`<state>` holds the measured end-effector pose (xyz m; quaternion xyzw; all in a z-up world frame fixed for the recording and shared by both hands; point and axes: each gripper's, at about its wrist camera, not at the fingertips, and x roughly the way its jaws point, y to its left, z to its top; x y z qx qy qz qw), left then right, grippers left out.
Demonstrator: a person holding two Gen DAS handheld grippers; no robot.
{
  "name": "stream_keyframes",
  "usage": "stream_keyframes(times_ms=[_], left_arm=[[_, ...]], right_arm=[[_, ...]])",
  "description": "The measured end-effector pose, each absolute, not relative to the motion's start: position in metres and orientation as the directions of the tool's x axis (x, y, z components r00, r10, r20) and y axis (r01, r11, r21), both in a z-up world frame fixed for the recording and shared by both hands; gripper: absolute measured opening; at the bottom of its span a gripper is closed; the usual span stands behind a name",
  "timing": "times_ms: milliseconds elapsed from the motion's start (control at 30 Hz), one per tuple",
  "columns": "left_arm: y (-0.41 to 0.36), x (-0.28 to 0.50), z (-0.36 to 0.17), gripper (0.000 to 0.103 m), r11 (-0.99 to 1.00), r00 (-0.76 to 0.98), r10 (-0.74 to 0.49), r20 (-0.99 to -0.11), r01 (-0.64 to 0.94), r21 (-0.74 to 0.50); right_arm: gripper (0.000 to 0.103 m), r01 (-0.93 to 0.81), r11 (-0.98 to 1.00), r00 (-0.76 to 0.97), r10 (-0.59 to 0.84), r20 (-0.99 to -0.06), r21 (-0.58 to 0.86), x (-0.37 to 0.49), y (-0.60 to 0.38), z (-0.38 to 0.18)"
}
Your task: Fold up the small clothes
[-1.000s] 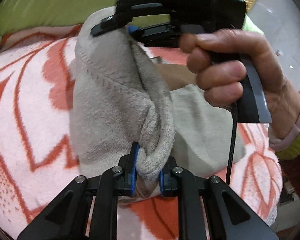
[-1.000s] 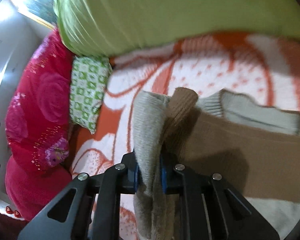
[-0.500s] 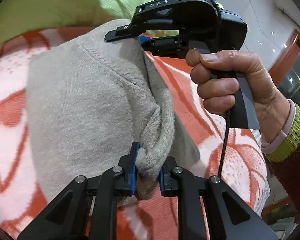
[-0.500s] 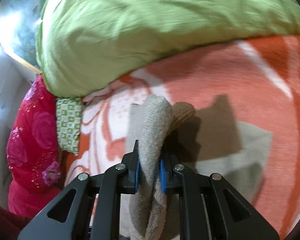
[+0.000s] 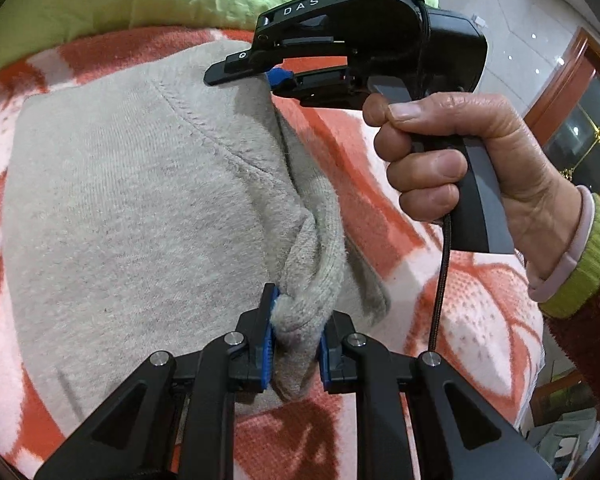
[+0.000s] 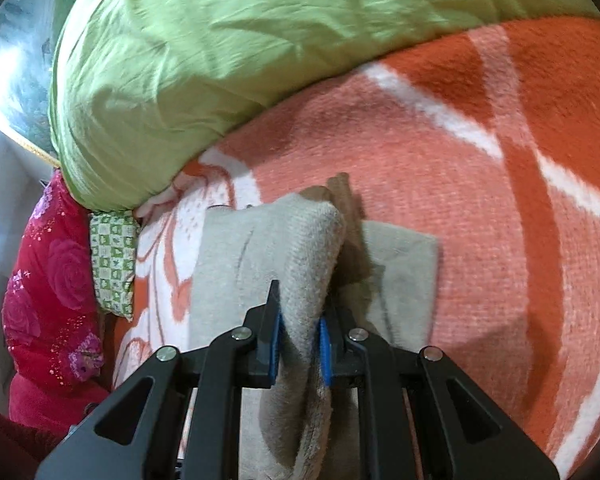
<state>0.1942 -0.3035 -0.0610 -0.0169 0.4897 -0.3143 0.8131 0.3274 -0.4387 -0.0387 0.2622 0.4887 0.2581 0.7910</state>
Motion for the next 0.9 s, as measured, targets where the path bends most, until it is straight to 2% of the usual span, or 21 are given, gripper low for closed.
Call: stream_keyframes(times_ms=[133,233,267,433,533,600,633,700,800,900], left_arm=[[-0.312,0.198,-0.072,0.024,0.803,0.301,-0.520,-0.799,0.490,-0.338],[-0.310,0.190,-0.068,0.039,0.791,0.290,-0.536,-0.793,0.500,-0.352],[-0.307,0.186,-0.064,0.045,0.778,0.270,-0.550,-0.790,0.508,-0.369],[-0.272,0.161,-0.036,0.049,0.757,0.265,-0.587,-0.765,0.514,-0.403],[-0.232,0.157,-0.025,0.053,0.790,0.310,-0.573,-0.759,0.456,-0.410],[-0.202,0.164,-0.025,0.067,0.828,0.342,-0.539,-0.770,0.385,-0.409],[-0.187,0.170,-0.027,0.070,0.848,0.356,-0.515,-0.780,0.343,-0.404],[-0.160,0.186,-0.035,0.070,0.886,0.383,-0.462,-0.800,0.253,-0.390],[-0.135,0.209,-0.051,0.070,0.893,0.371,-0.449,-0.813,0.150,-0.425],[-0.127,0.231,-0.066,0.070,0.901,0.351,-0.431,-0.831,0.116,-0.419]], right_arm=[[0.018,-0.082,0.770,0.421,0.602,-0.678,0.633,0.328,-0.456,-0.050],[0.038,0.002,0.760,0.445,0.581,-0.682,0.649,0.320,-0.474,-0.050],[0.042,0.011,0.764,0.453,0.572,-0.684,0.646,0.316,-0.477,-0.047],[0.044,-0.031,0.750,0.505,0.582,-0.638,0.660,0.264,-0.477,-0.012],[0.053,-0.053,0.736,0.501,0.604,-0.620,0.675,0.234,-0.464,-0.005],[0.056,-0.046,0.740,0.494,0.600,-0.629,0.671,0.220,-0.456,-0.010],[0.056,-0.040,0.745,0.486,0.597,-0.639,0.665,0.215,-0.451,-0.016],[0.056,-0.029,0.763,0.462,0.583,-0.668,0.646,0.210,-0.445,-0.027],[0.056,-0.030,0.800,0.426,0.552,-0.717,0.599,0.204,-0.434,-0.042],[0.056,-0.061,0.836,0.415,0.518,-0.748,0.545,0.205,-0.421,-0.047]])
